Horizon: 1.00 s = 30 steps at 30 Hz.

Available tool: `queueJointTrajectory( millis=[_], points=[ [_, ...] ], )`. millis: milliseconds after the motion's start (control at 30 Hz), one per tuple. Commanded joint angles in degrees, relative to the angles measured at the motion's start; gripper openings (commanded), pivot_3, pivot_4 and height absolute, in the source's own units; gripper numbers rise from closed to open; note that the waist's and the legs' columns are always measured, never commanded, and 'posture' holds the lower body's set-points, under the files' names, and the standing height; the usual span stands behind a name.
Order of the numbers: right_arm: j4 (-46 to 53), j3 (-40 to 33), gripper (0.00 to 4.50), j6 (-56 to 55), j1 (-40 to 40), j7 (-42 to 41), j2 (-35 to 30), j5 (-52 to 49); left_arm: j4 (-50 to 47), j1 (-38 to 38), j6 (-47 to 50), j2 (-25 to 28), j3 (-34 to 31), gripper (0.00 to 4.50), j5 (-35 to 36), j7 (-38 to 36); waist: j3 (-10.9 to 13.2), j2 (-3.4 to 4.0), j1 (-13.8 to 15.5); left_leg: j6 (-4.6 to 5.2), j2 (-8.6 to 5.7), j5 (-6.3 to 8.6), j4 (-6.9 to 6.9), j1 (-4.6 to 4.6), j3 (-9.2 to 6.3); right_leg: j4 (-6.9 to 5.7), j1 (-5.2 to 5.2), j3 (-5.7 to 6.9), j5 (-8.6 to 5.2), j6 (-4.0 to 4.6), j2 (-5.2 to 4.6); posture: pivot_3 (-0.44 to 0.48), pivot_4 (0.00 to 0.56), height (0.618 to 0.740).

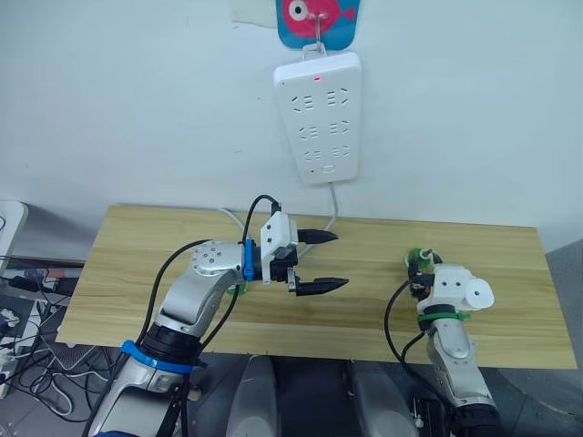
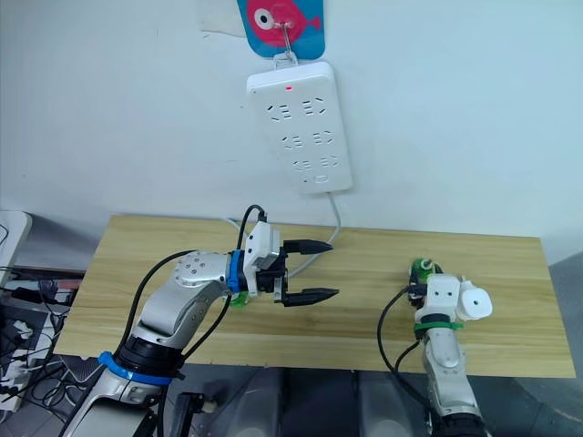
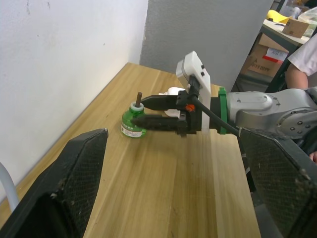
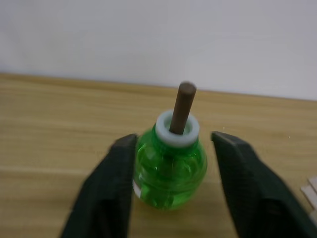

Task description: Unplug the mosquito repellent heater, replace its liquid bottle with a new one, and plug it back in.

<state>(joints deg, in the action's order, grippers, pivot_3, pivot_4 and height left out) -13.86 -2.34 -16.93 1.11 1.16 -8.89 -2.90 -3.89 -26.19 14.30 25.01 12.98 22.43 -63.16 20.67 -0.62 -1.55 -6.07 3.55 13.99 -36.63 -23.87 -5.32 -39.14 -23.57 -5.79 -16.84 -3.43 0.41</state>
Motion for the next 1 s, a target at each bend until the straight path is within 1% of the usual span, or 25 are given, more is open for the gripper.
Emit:
queueJointTrajectory(
  millis=[33,67,100,200,333,433,467,567,633,733,867,1000],
  points=[
    [3.76,-0.29,4.01,-0.25,-2.88,-1.87,-0.17,0.06,-0.91,0.80,-1.54,-0.11,-0.95,4.50,-0.18,0.19,0.00,0.00,0.00,0.00,0.00,0.00,0.00,0.00,-0.01,0.00,0.00,0.00,0.00,0.00,0.00,0.052,0.380,0.740],
    [5.54,-0.01,4.36,0.21,-4.33,-2.58,-0.11,-0.25,-1.16,1.39,-1.57,-0.02,-1.07,4.50,-0.22,0.45,0.00,0.00,-0.01,0.00,0.00,0.00,0.00,0.00,0.00,0.00,0.00,0.00,0.00,0.00,0.00,0.051,0.375,0.740],
    [7.52,0.27,4.44,0.77,-5.80,-3.30,-0.11,-0.59,-1.60,2.00,-1.46,0.07,-1.23,4.50,-0.23,0.88,-0.01,0.00,0.00,0.00,0.00,0.00,0.01,0.00,-0.01,0.01,0.00,0.00,0.00,0.00,0.00,0.049,0.371,0.740],
    [15.39,1.54,4.44,3.45,-10.78,-5.55,-0.30,-1.32,-3.44,4.34,-1.96,0.78,-1.72,4.50,-0.30,1.83,-0.01,0.01,-0.01,0.00,0.01,0.00,0.03,0.00,-0.02,0.04,0.00,0.00,0.00,0.00,-0.01,0.046,0.364,0.740],
    [28.26,3.19,4.44,10.07,-18.48,-7.82,-0.54,-3.11,-7.14,8.14,-1.95,1.78,-3.10,4.50,-0.32,4.24,-0.02,0.01,0.01,-0.03,0.03,-0.01,0.09,-0.01,-0.05,0.05,-0.02,0.03,-0.01,-0.02,-0.01,0.045,0.355,0.740],
    [39.35,3.49,4.44,17.73,-25.93,-9.01,-1.07,-7.09,-11.31,11.90,-0.59,2.27,-4.85,4.50,-0.87,8.65,-0.06,0.03,0.03,-0.10,0.02,-0.05,0.10,-0.02,-0.04,0.08,-0.02,0.00,-0.06,-0.11,-0.03,0.050,0.340,0.740],
    [43.42,3.51,4.44,20.33,-28.44,-10.06,-2.39,-7.74,-13.31,13.85,0.07,2.47,-5.88,4.50,-1.30,10.86,-0.08,0.00,0.06,-0.10,0.02,-0.05,0.13,-0.01,-0.05,0.08,-0.01,0.01,-0.07,-0.11,-0.05,0.051,0.337,0.740],
    [53.23,3.33,4.44,27.07,-32.13,-13.10,-6.43,-10.79,-18.27,19.67,1.01,3.38,-8.56,4.50,-2.24,15.34,-0.09,-0.03,0.05,-0.24,0.01,-0.12,0.19,-0.02,-0.04,0.15,0.00,0.00,-0.17,-0.29,-0.07,0.064,0.334,0.740],
    [59.28,3.40,4.44,32.12,-31.16,-16.36,-10.72,-14.13,-20.78,24.98,0.58,3.87,-11.05,4.50,-3.43,18.53,-0.10,-0.06,-0.26,-0.31,0.05,-0.16,0.24,0.00,-0.04,0.15,-0.02,0.00,-0.18,-0.31,-0.07,0.074,0.338,0.740],
    [64.47,3.26,4.44,39.70,-24.10,-20.16,-16.09,-21.20,-20.03,30.50,-3.36,3.37,-14.90,4.50,-7.20,23.75,-0.13,-0.15,-0.17,-0.37,0.09,-0.21,0.37,0.07,-0.03,0.15,-0.03,-0.03,-0.18,-0.31,-0.04,0.091,0.343,0.740],
    [64.50,1.31,4.44,48.32,-12.34,-21.02,-19.32,-29.30,-17.30,34.11,-6.64,2.47,-17.14,4.50,-10.50,28.14,-0.20,-0.28,0.81,-0.40,0.03,-0.23,0.38,0.02,-0.12,0.16,-0.03,0.06,-0.17,-0.32,-0.03,0.125,0.341,0.740],
    [64.01,2.04,4.44,52.54,-5.34,-26.16,-23.54,-34.72,-16.86,37.03,-8.43,1.57,-18.99,4.50,-11.82,31.08,-0.25,-0.39,2.15,-0.39,-0.04,-0.23,0.39,-0.05,-0.13,0.27,-0.03,0.10,-0.14,-0.27,-0.08,0.154,0.340,0.740]
  ],
)
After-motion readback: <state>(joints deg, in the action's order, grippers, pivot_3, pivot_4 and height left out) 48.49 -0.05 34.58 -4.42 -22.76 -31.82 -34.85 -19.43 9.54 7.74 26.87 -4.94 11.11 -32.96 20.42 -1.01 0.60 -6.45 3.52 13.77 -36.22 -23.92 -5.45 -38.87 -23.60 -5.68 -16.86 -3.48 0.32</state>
